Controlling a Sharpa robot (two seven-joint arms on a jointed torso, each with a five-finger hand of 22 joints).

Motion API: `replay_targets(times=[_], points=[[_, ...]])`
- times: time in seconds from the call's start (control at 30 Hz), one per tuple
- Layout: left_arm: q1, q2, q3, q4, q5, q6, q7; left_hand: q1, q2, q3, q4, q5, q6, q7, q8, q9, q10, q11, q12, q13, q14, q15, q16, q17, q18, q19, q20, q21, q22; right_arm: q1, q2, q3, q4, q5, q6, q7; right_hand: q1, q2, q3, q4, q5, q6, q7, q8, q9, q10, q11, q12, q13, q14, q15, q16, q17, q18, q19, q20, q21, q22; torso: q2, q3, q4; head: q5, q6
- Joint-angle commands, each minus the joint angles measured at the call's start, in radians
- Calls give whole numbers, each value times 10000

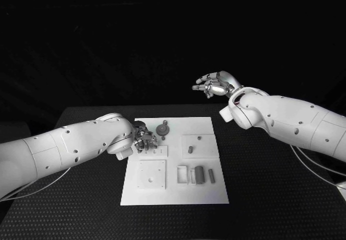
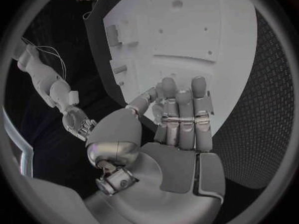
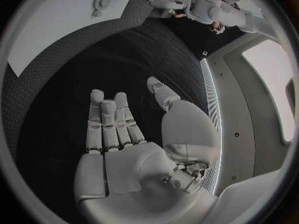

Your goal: Assemble the parts on the task board

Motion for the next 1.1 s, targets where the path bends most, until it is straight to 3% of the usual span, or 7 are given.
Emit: replay_targets(times=[0.03, 0.13, 0.3, 1.1], points=[[4, 27, 5, -21, -442, 145, -4, 310, -17, 43, -13, 453, 179, -177, -146, 1132, 215, -204, 482, 335, 361, -378, 1032, 175, 77, 443, -358, 930, 294, 2, -4, 8, 25, 24, 210, 102, 21, 92, -63, -28, -36, 4, 188, 56, -17, -76, 1, 54, -14, -61, -16, 64, -17, 133, -15, 59, -61, 14, -7, -3, 3, -16, -28], [4, 88, 5, -82, -472, 99, -53, 302, -96, 107, -17, 562, 258, -302, -337, 1264, 521, -338, 1080, 733, 728, -566, 1906, 40, 145, 722, -608, 1803, 281, 2, -6, 8, 35, 14, 228, 91, 21, 102, -67, -35, -35, 2, 188, 57, -19, -76, 1, 58, -20, -61, -16, 66, -21, 136, -14, 63, -62, 15, -7, -2, 5, -26, -38], [-8, 217, 3, -168, -717, -2, -138, 265, -142, 220, -11, 571, 382, -375, -578, 1346, 689, -423, 1476, 975, 923, -665, 2527, -342, 214, 865, -749, 2409, 256, 2, 8, 8, 36, 9, 250, 80, 17, 121, -74, -42, -35, 0, 188, 60, -23, -75, 2, 65, -29, -60, -16, 70, -25, 140, -11, 69, -62, 16, 1, 1, 1, -34, -63], [-189, 465, -10, -515, -681, 544, -525, 123, -306, 327, -1, 814, 850, -466, -829, 1445, 731, -506, 1681, 1038, 830, -740, 3235, -1066, 281, 836, -790, 2836, 225, 1, 11, 8, 52, -7, 316, 51, 19, 152, -88, -71, -33, -4, 188, 66, -32, -76, 2, 84, -55, -61, -15, 80, -39, 140, -7, 82, -65, 21, -3, -2, 4, -61, -185]])
